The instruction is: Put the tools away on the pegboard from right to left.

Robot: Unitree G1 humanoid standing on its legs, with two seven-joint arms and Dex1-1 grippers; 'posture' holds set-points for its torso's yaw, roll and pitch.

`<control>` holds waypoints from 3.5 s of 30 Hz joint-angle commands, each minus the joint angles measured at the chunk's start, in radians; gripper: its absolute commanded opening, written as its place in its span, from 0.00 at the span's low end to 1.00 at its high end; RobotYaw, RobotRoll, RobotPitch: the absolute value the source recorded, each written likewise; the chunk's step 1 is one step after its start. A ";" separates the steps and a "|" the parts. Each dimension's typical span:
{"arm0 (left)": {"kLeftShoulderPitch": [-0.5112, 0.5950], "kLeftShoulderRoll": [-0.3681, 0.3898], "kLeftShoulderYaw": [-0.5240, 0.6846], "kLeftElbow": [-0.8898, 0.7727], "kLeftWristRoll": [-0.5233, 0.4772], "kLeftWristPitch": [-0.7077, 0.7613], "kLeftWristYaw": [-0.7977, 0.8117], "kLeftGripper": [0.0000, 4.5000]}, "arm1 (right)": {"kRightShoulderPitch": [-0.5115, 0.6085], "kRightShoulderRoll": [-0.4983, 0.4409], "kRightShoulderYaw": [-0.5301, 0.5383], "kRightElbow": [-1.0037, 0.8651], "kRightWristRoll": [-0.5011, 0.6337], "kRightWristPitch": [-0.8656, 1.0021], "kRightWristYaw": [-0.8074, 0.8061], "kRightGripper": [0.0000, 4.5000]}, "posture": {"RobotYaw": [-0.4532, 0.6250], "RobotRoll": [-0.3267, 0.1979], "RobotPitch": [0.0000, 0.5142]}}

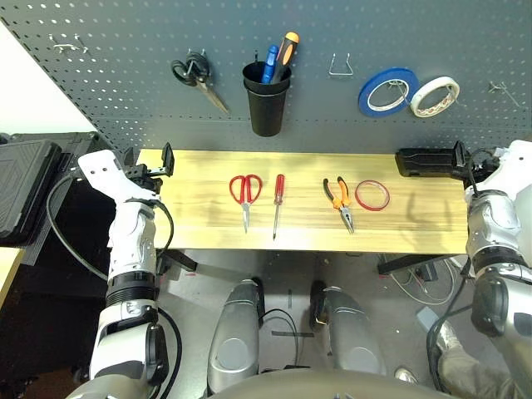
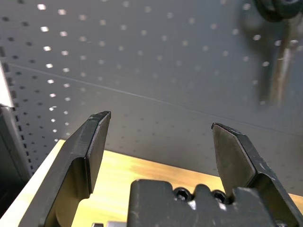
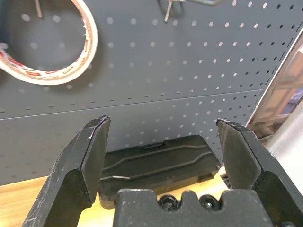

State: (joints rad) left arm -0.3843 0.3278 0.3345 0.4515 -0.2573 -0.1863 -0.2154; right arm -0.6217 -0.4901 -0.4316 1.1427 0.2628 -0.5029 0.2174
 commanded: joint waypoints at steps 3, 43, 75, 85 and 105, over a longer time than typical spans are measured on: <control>0.030 -0.008 -0.003 -0.019 -0.004 0.024 -0.001 0.99 | 0.018 -0.008 0.003 0.010 -0.008 -0.010 0.008 1.00 | 0.65 0.62 0.37; 0.172 0.138 -0.419 -0.686 -0.092 0.704 -0.468 0.99 | -0.197 -0.083 0.601 0.131 -0.482 0.497 0.638 1.00 | 0.68 0.62 0.62; 0.198 0.137 -0.362 -0.855 -0.213 0.786 -0.496 1.00 | -0.050 -0.078 0.502 0.069 -0.457 0.313 0.296 0.00 | 0.70 0.62 0.59; 0.175 0.124 -0.321 -0.966 -0.354 0.690 -0.574 1.00 | 0.293 -0.104 0.326 -0.170 -0.364 0.012 0.029 0.00 | 0.66 0.62 0.51; 0.026 0.135 -0.401 -0.943 -0.230 0.528 -0.580 1.00 | 0.379 -0.285 0.211 -0.085 -0.376 -0.378 -0.294 0.00 | 0.60 0.62 0.49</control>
State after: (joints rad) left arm -0.3623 0.4558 -0.0423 -0.4921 -0.4886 0.3499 -0.7807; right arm -0.2462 -0.7595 -0.1966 1.0273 -0.1328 -0.8562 -0.0719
